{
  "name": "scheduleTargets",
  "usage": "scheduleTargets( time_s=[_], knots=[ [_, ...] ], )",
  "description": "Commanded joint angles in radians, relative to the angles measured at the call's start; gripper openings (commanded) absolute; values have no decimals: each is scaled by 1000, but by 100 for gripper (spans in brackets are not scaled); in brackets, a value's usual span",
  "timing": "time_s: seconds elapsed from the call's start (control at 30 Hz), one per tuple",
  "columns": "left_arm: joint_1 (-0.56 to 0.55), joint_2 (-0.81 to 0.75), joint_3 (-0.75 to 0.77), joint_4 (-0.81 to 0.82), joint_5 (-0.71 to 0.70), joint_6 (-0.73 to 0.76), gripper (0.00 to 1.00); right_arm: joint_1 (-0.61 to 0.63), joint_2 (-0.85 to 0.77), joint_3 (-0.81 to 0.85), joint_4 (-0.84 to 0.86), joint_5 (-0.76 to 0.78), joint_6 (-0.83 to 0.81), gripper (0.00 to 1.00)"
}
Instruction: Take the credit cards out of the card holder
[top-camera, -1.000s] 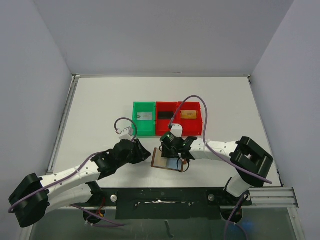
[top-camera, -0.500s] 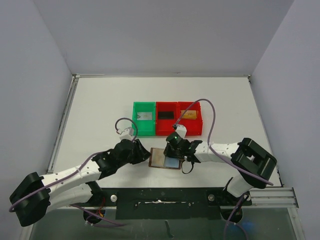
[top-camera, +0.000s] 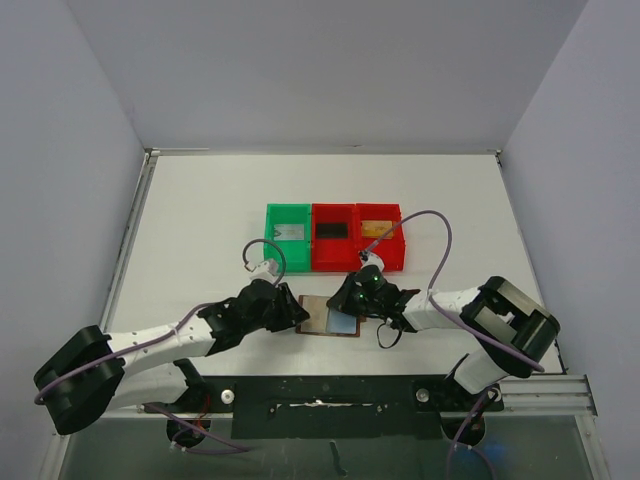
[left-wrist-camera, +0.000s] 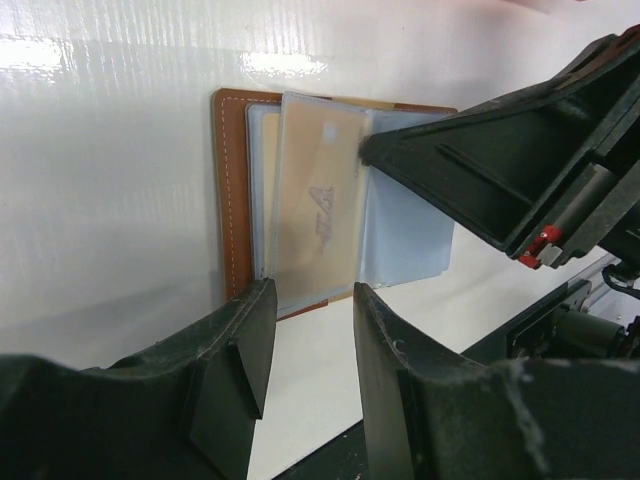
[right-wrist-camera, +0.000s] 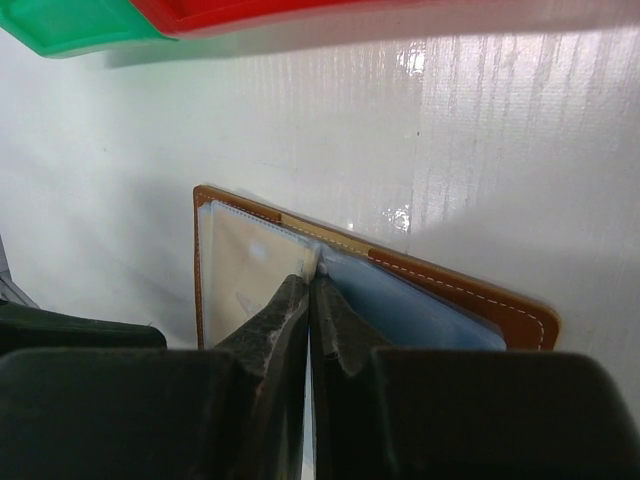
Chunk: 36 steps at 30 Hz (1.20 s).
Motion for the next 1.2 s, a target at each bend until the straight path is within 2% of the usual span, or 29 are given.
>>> scheduleTargets(
  time_s=[0.0, 0.5, 0.97, 1.17],
  knots=[
    [-7, 36, 8, 75, 10, -9, 36, -3, 65, -56, -101, 3, -19, 2],
    [-16, 114, -2, 141, 13, -28, 34, -7, 68, -54, -94, -9, -22, 3],
    [-22, 53, 9, 122, 6, -25, 24, -6, 75, -41, -103, -14, -28, 3],
    [-26, 55, -2, 183, 47, -17, 23, -7, 77, -36, -102, -20, -32, 3]
  ],
)
